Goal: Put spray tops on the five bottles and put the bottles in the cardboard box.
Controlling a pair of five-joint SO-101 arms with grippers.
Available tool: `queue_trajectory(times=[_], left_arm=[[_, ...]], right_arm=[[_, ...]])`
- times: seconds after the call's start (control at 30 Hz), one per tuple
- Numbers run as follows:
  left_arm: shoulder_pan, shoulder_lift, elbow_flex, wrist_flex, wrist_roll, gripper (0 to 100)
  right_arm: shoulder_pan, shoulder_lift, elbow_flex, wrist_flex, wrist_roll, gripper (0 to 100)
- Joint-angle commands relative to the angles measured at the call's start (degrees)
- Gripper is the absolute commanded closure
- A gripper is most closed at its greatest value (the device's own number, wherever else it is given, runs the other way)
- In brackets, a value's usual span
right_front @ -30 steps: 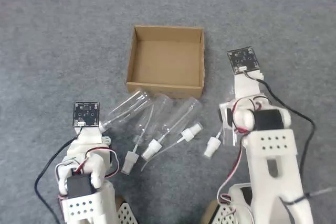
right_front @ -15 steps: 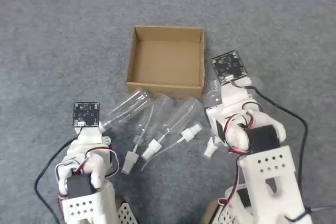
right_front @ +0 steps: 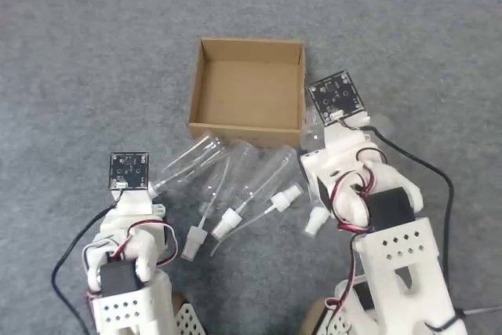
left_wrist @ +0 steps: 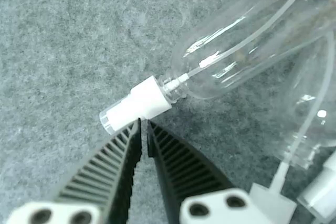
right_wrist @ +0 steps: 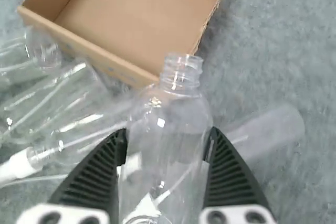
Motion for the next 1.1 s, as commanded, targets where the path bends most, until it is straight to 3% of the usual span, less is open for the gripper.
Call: queue_trajectory(times=[0.0,0.17,0.47,0.7,1.07], left_arm=[[0.26,-0.88,-0.57,0.18,-0.44,99],[0.26,-0.88,-0.57,0.00,-0.44,99],[0.18,-0.97,-2.07,-0.09,-0.35,99],[-0.35,-0.97,-5.76,-0.18,-0.44,99],[-0.18,-0.97,-10.42,-4.22,-0.44,99]], right_arm=[[-0.57,-2.95,-1.93,-1.71,-0.70,97.8],[-0.48,-11.03,2.11,-1.71,-7.38,97.7],[-0.04,-23.25,10.99,-2.59,-7.38,97.5],[0.22,-27.65,18.73,-8.92,-7.38,97.5],[9.27,-36.62,22.77,-10.77,-7.91,97.5]])
